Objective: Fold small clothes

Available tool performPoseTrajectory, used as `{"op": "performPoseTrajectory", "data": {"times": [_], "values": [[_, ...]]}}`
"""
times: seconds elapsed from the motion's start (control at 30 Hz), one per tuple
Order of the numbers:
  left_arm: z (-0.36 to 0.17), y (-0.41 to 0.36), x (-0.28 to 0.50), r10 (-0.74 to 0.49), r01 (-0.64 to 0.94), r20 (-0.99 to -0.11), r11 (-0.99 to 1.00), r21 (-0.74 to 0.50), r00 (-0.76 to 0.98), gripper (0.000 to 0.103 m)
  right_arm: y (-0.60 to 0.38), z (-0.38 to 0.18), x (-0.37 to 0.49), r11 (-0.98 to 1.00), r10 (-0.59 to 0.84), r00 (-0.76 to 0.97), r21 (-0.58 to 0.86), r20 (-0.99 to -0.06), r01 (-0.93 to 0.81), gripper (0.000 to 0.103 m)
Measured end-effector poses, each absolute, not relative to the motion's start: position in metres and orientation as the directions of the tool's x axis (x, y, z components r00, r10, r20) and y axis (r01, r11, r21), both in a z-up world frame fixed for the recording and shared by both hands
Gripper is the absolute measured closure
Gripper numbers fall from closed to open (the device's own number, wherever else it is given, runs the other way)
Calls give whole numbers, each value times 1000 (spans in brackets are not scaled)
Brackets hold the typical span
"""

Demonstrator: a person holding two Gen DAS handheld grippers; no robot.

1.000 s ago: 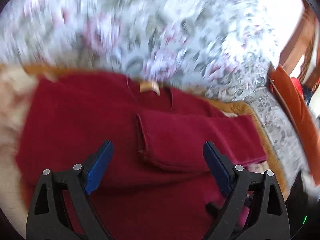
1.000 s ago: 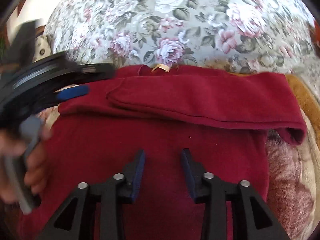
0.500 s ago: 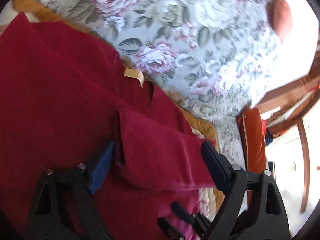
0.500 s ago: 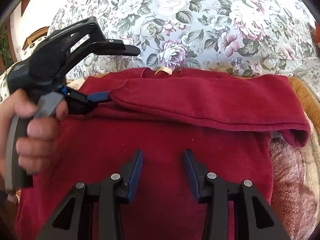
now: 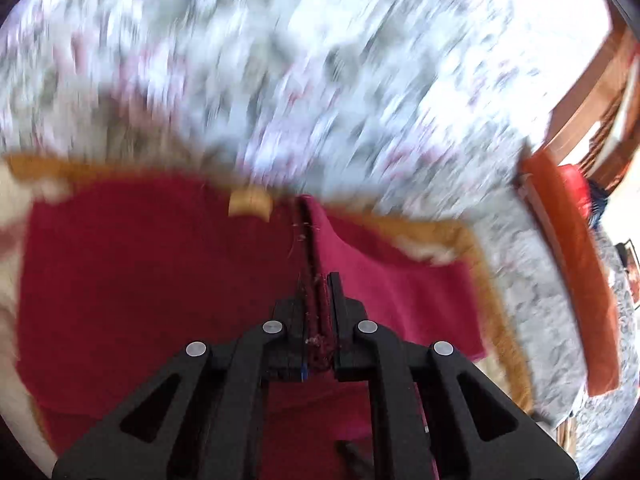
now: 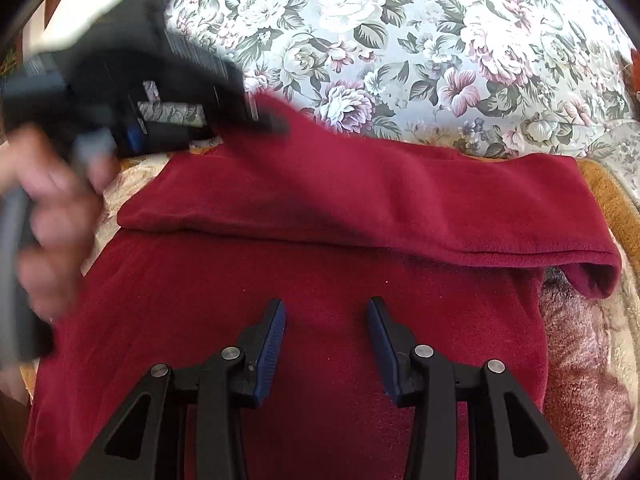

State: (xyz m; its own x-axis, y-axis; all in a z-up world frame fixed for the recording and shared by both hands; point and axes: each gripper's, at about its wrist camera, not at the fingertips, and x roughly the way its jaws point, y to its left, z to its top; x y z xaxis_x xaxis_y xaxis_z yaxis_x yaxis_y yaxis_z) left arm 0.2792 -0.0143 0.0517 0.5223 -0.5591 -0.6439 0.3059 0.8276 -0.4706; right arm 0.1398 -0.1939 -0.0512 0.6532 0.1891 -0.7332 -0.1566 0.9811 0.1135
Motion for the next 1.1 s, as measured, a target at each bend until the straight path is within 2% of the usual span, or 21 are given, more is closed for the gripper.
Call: {"op": "performPoseTrajectory", "data": {"times": [0.1, 0.2, 0.53, 0.57, 0.67, 0.8, 0.93, 1.1], "values": [[76, 12, 281, -542, 286, -604, 834, -473, 584, 97, -193, -53, 142, 981, 188, 653, 112, -734, -157, 61], [80, 43, 286, -514, 243, -600, 845, -475, 613, 97, -194, -53, 141, 981, 188, 653, 111, -734, -157, 61], [19, 95, 286, -387, 92, -724, 907, -411, 571, 97, -196, -53, 142, 981, 188, 652, 110, -735, -158, 61], [10, 97, 288, -365, 67, -749, 916, -396, 553, 93, -196, -53, 142, 981, 188, 652, 110, -735, -158, 61], [-10, 111, 286, -297, -30, -805, 931, -363, 514, 62, -196, -53, 142, 981, 187, 652, 110, -735, -158, 61], [-6, 132, 262, -308, -67, -756, 905, -420, 578, 62, -196, -52, 141, 981, 188, 652, 110, -735, -159, 61], [10, 140, 242, -224, -101, -712, 918, -383, 666, 62, -197, -52, 142, 981, 187, 652, 108, -735, -159, 61], [6, 119, 227, -245, -43, -680, 926, -376, 691, 62, -193, -50, 141, 984, 169, 641, 85, -749, -159, 59]]}}
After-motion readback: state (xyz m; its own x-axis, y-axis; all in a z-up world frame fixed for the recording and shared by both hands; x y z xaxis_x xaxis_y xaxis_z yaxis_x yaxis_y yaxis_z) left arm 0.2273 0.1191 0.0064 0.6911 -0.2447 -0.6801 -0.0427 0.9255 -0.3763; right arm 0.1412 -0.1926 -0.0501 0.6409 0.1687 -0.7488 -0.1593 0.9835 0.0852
